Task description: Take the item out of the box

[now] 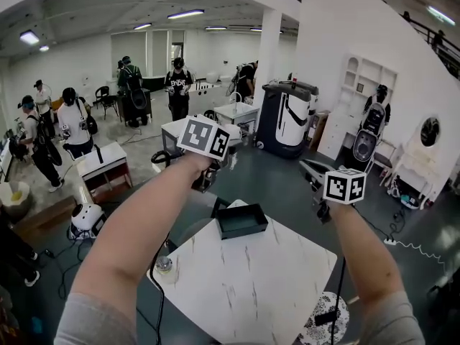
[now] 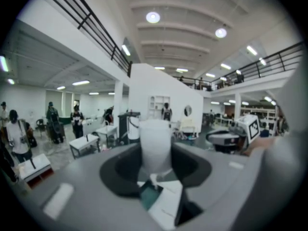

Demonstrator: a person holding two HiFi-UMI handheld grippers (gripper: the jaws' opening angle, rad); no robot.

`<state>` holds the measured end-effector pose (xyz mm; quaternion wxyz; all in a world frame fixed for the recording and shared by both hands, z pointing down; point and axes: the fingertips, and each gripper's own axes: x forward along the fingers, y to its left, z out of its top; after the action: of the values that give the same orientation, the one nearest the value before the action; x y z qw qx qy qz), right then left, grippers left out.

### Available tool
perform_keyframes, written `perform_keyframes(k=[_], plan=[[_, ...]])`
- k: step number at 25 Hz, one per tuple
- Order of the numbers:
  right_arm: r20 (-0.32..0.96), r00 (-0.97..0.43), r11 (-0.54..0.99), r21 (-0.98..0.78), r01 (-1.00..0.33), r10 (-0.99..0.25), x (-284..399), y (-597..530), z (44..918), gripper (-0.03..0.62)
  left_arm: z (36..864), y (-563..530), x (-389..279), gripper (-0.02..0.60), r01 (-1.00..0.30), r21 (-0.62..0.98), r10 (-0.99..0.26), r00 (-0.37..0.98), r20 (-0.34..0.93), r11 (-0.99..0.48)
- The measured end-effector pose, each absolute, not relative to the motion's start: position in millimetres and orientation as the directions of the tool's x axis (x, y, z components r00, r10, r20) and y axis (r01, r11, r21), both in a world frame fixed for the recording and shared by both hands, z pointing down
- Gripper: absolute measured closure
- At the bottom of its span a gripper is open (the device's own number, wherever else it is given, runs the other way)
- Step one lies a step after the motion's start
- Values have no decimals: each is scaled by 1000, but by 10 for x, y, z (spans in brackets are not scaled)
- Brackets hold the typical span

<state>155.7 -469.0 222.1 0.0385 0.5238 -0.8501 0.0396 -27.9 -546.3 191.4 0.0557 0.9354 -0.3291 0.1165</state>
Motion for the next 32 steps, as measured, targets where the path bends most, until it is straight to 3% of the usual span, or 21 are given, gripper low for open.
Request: perform_keyframes(k=[32], plan=[[101, -593, 601, 68, -797, -799, 2439, -2793, 2010, 585, 2047, -2906, 479, 400, -759, 8, -740, 638, 212, -651]])
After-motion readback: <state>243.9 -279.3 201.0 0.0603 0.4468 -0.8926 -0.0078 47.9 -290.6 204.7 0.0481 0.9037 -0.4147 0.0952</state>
